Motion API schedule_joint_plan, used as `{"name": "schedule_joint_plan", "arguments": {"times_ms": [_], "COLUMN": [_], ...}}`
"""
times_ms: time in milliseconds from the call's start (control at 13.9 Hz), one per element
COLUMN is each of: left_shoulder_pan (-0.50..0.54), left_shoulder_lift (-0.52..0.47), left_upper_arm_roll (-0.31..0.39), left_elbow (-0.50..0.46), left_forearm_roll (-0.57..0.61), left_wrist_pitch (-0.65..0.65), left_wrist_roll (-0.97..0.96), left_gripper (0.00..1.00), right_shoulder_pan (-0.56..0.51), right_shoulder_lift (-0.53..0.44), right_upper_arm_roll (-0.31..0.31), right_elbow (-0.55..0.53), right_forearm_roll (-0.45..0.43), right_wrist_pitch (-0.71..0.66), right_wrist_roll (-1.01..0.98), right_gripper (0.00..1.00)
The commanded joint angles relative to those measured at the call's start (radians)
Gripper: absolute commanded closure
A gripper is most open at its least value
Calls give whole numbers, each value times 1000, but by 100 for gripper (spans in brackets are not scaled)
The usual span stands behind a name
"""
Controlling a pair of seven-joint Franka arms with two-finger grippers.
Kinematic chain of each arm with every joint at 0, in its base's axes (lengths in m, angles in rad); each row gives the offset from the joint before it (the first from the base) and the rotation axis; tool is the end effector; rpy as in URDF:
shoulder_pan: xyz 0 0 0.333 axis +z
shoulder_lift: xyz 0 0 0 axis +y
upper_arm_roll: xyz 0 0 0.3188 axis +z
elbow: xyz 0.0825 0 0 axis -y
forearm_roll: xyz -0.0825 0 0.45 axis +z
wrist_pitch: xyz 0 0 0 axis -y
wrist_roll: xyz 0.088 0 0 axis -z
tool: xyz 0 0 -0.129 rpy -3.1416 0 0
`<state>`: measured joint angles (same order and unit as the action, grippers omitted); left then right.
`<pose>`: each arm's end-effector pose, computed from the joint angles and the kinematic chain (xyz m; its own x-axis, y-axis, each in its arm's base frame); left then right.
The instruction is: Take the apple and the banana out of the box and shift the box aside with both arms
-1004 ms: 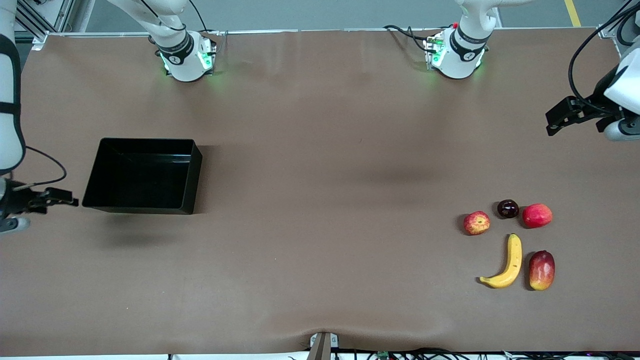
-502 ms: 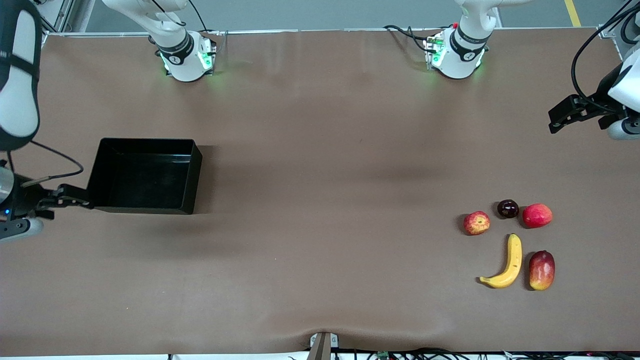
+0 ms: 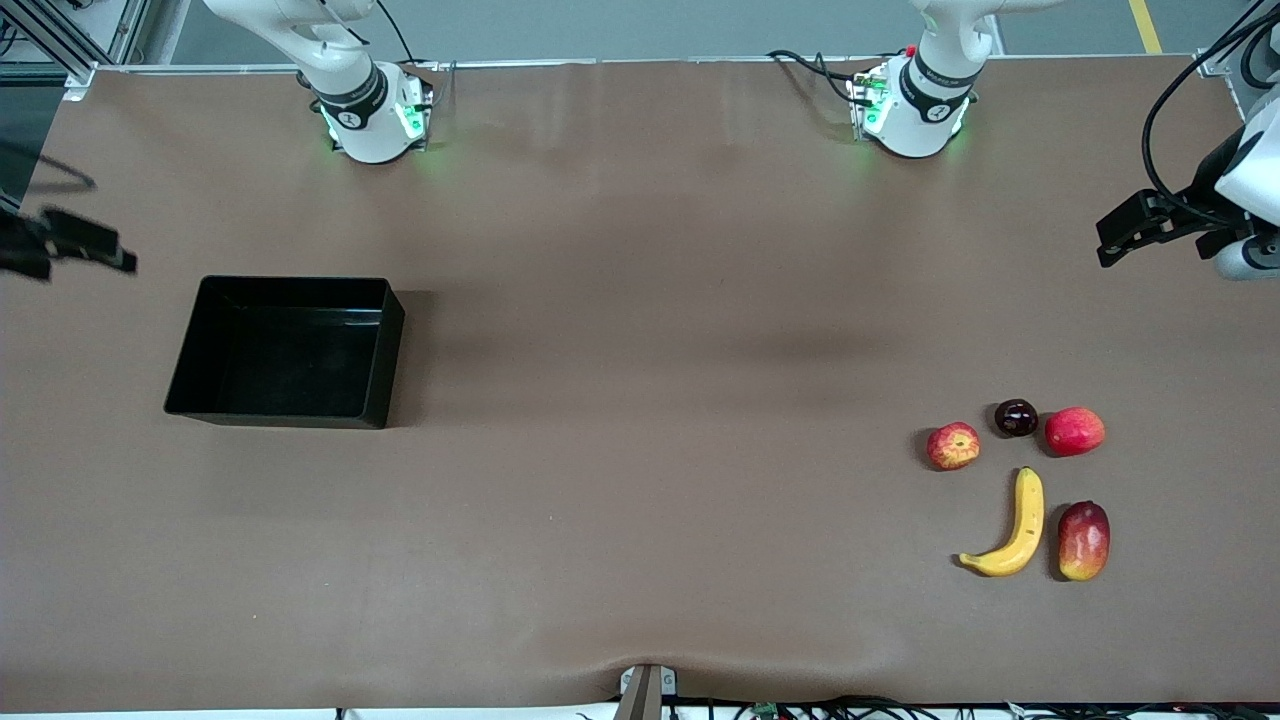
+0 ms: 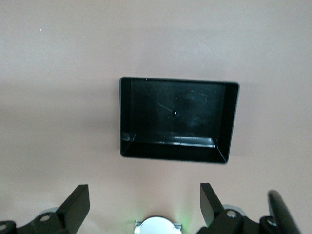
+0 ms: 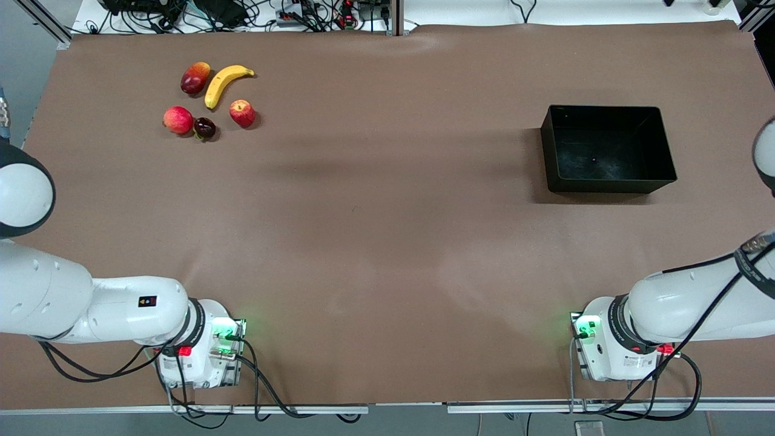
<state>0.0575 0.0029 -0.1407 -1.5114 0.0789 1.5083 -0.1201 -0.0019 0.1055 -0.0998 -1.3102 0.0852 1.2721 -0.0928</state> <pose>0.6140 -0.0405 0.6302 0.9991 0.0414 0.0036 0.0416 -0.9961 -0.0784 0.6143 -0.0462 0.6528 0.9908 0.0159 -0.1344 0.0043 -0.9962 -0.0864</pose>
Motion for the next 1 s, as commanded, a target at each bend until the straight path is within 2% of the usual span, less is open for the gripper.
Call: {"name": "schedule_joint_plan", "arguments": {"times_ms": [0, 215, 287, 932], "left_shoulder_pan": [8, 7, 7, 5], "left_shoulder_lift": [-23, -21, -21, -20], "left_upper_arm_roll": [1, 0, 0, -3], "left_elbow": [-7, -7, -7, 2], "left_forearm_roll": [-18, -14, -14, -8], "left_wrist_pitch": [0, 0, 0, -3], "left_wrist_roll": [14, 14, 14, 13], "left_gripper": [0, 0, 0, 0], "right_shoulder_pan": [-13, -18, -42, -23], "right_shoulder_lift": [-144, -175, -168, -165], "right_upper_arm_roll": [6, 5, 0, 8], "right_elbow": [-141, -184, -182, -184], "right_forearm_roll": [-25, -96, -87, -71], "right_wrist_pitch": [16, 33, 35, 78], "right_wrist_roll": [28, 30, 22, 13], "right_gripper": [0, 0, 0, 0]}}
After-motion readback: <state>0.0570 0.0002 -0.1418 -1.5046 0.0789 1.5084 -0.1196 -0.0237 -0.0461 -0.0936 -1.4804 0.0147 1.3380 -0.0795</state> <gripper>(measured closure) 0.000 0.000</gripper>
